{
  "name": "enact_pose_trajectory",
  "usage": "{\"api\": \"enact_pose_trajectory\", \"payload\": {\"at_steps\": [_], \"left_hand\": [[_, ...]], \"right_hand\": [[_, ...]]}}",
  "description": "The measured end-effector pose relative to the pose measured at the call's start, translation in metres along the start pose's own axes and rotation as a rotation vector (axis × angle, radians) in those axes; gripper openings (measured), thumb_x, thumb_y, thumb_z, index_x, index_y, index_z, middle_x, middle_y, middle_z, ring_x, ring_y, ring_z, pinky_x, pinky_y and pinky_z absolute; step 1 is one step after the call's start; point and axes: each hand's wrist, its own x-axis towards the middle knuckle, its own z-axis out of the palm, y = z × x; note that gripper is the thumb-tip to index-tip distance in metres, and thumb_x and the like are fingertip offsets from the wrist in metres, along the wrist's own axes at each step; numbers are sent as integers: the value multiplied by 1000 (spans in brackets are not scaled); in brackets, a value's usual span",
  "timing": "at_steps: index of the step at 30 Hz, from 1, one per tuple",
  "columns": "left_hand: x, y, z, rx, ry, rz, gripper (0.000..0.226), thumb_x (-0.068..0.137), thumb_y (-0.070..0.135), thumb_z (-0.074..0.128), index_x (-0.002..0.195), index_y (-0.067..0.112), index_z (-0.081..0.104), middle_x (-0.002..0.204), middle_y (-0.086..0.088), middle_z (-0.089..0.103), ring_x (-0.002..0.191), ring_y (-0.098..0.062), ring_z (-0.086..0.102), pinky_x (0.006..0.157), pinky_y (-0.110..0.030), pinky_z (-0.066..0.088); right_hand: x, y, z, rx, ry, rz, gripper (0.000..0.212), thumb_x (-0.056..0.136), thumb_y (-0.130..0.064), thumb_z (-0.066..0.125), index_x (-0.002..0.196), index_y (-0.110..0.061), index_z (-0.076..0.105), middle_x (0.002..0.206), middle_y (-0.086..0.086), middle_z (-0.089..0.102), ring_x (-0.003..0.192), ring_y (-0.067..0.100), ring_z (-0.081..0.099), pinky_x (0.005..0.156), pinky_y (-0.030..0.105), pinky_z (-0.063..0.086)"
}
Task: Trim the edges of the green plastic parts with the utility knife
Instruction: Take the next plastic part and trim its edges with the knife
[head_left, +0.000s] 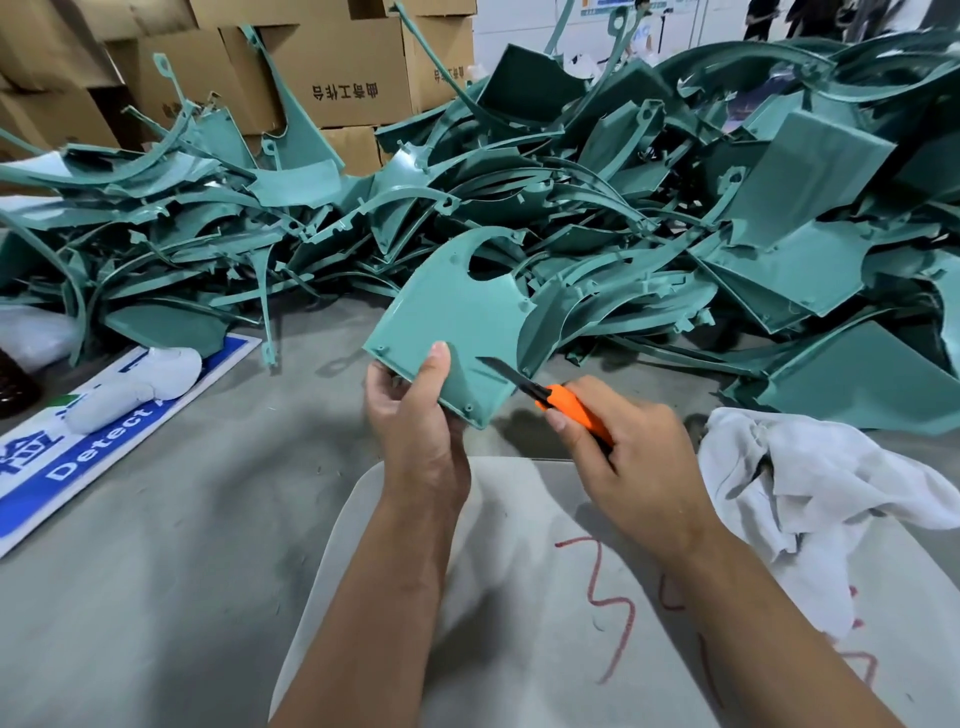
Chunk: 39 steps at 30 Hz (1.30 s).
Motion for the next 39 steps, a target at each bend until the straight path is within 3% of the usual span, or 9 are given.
{"api": "enact_pose_trajectory", "payload": {"at_steps": [7,13,19,25,29,34,36,39], "left_hand": [[-4,3,1,-65,-63,74,32,92,-1,68,122,11,67,123,-16,72,105,-31,71,92,-58,57],[-4,3,6,-109,92,108,36,90,-2,70,125,4,64,122,-17,72,105,-31,73,89,-52,59],[-8,5,10,-128,92,176,23,91,-2,68,107,14,71,104,-6,78,90,-20,75,67,-34,61],[-3,13,7,-139,108,146,21,91,1,69,108,13,69,105,-9,76,88,-22,73,68,-36,61],[-3,13,7,-174,91,72,18,92,2,68,105,14,66,110,-12,74,93,-26,72,86,-49,58],[-6,14,7,-193,52,27,26,92,1,67,117,4,64,107,-13,72,88,-24,72,73,-36,62],[-6,16,6,-195,34,21,37,94,2,65,130,-3,60,115,-18,71,94,-25,71,72,-34,61],[-6,18,6,-211,30,27,42,94,2,63,136,-1,59,128,-19,69,102,-27,70,71,-33,62]], "right_hand": [[1,-2,2,47,73,1,22,106,-38,52,92,-22,57,60,-8,43,54,15,46,50,35,37],[1,-6,7,18,100,22,22,105,-38,54,93,-20,60,64,-8,46,58,15,46,53,36,38],[0,-10,4,-6,124,-34,24,104,-36,56,93,-16,64,65,-11,46,58,14,45,55,31,35],[-1,-13,6,86,21,-52,26,103,-38,59,94,-15,66,64,-8,49,56,17,47,54,42,45],[-4,-11,7,161,-84,-56,21,105,-43,58,100,-24,66,65,-9,51,57,18,50,55,42,45],[-3,-13,8,230,-32,-63,19,106,-38,58,98,-21,65,67,-11,48,58,16,49,53,32,40],[-3,-11,7,239,-11,-52,20,106,-37,58,95,-21,62,65,-11,44,55,16,46,52,26,34],[-1,-8,6,206,9,-24,17,107,-38,56,92,-30,57,63,-10,41,53,15,44,52,22,31]]}}
